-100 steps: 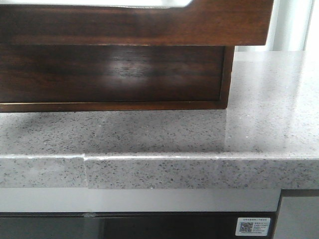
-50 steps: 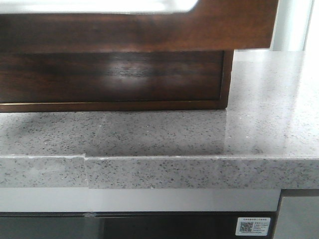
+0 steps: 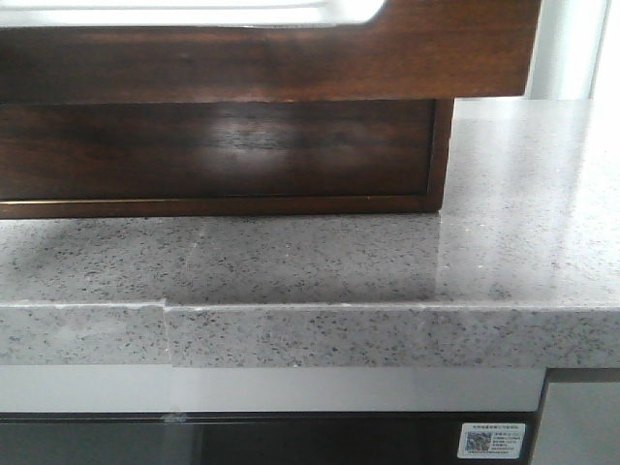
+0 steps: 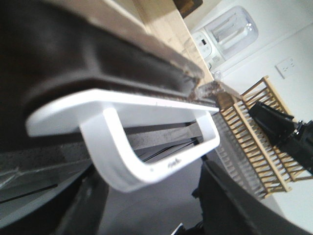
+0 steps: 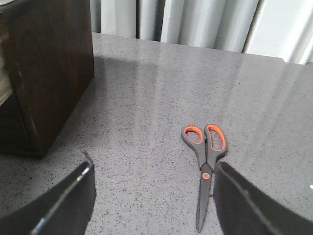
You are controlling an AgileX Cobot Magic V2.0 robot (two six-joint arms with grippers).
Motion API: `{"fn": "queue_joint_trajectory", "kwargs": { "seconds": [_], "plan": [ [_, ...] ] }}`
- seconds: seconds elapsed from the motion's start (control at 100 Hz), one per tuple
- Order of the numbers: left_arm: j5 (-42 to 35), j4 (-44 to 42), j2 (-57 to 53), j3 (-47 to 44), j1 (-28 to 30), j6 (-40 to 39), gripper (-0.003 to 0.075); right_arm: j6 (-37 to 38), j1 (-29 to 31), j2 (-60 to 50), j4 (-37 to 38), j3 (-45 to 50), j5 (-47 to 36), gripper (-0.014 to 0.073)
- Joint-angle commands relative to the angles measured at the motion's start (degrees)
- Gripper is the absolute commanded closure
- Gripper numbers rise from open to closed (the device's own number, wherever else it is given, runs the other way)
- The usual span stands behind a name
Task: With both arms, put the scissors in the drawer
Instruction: 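Lower the right gripper over the grey-and-orange scissors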
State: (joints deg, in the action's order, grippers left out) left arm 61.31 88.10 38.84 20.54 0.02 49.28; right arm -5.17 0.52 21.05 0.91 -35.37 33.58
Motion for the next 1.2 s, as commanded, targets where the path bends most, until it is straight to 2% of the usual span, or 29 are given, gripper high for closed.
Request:
{"fn": "queue_joint_trajectory", "kwargs": {
  "seconds": [0.0,0.13,0.3,0.41,0.55,0.65,0.78,0.97,1.19],
  "plan": [
    [2.01,0.35,-2.0,2.47,0.02,-2.54,0.0338,0.03,0.02,0.98,0.49,-2.06,-4.4,0.0132],
    [-0.52,-9.56,-6.47,4.99,0.02,-8.08,0.0338,0.03,0.02,0.98,1.42,-2.06,-4.16,0.0132],
    [-2.53,-34.56,-12.89,13.72,0.02,-21.59,0.0339,0.68,0.02,2.95,1.69,-3.79,1.54,0.0132],
    [-2.53,-51.63,-15.54,20.05,-0.35,-28.23,0.0344,5.77,0.02,8.07,6.56,-6.84,7.57,0.0132],
    [-4.09,-65.83,-15.31,24.87,-3.56,-31.48,0.0344,13.59,0.02,16.19,14.2,-10.63,13.77,0.0133],
    [-7.48,-69.93,-15.31,25.25,-6.86,-32.31,0.0345,15.61,0.35,21.93,14.32,-12.93,16.08,0.0133],
    [-12.19,-70.93,-15.31,25.25,-9.49,-32.31,0.0345,15.73,2.26,29.69,13.14,-16.11,17.52,0.0133],
    [-15.26,-71.38,-15.31,25.03,-9.68,-32.31,0.0355,14.47,9.22,40.2,9.79,-20.15,17.96,0.0133],
    [-16.05,-71.38,-15.31,23.82,-9.68,-32.31,0.0355,3.58,15.44,52.64,-0.4,-25.95,20.93,0.0133]
  ]
}}
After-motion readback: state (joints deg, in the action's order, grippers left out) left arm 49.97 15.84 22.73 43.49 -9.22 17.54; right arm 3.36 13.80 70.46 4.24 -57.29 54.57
